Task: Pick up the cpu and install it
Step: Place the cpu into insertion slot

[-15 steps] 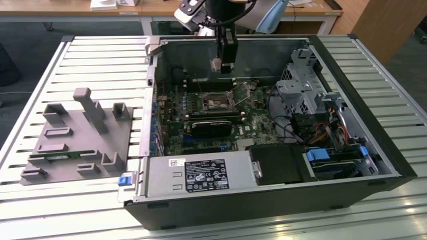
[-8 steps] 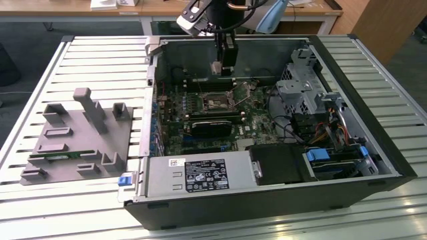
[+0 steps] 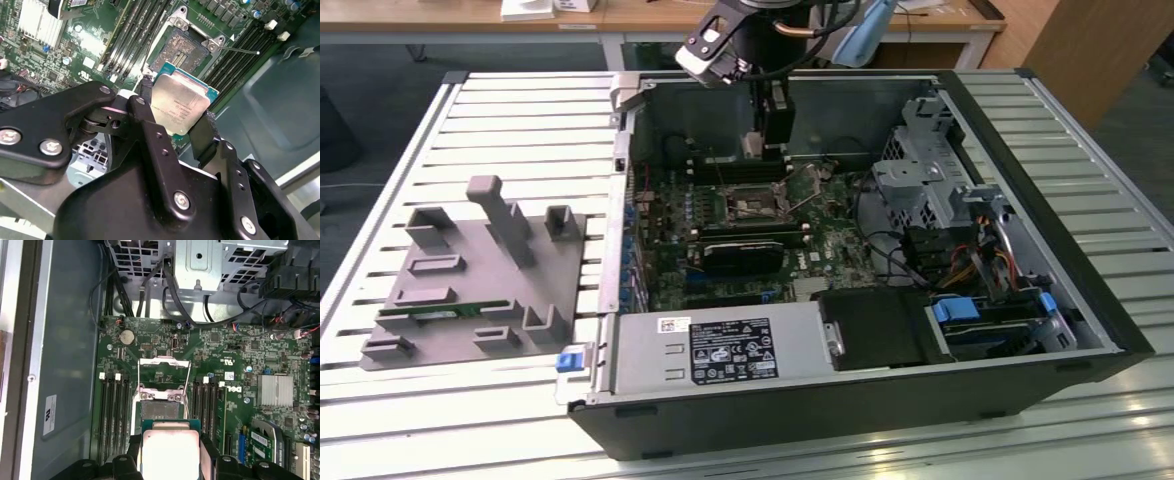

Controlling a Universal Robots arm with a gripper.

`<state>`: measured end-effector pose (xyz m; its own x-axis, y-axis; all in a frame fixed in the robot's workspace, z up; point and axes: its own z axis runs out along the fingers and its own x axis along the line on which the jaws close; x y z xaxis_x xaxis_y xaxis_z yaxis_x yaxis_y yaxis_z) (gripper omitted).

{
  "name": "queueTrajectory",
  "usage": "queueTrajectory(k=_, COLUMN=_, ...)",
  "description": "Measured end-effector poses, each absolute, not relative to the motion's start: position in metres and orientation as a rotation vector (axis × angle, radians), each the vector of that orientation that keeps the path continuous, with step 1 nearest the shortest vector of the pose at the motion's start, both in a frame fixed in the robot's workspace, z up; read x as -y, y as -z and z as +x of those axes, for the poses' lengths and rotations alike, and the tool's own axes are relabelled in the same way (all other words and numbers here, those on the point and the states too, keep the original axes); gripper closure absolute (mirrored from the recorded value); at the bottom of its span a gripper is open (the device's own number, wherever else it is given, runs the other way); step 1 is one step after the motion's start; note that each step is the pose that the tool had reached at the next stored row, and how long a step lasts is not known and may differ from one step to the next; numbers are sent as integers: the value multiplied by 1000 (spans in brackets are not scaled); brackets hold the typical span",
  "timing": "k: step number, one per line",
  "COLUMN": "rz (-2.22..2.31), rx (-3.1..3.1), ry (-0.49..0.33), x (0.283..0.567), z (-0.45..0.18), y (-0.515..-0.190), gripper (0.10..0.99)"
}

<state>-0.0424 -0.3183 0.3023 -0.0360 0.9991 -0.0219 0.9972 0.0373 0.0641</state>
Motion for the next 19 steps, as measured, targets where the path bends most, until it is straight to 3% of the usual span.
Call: queueTrajectory(k=19, rz=2139, rx=-2219, ry=-47, x=318, z=-41, y=-268, gripper=545)
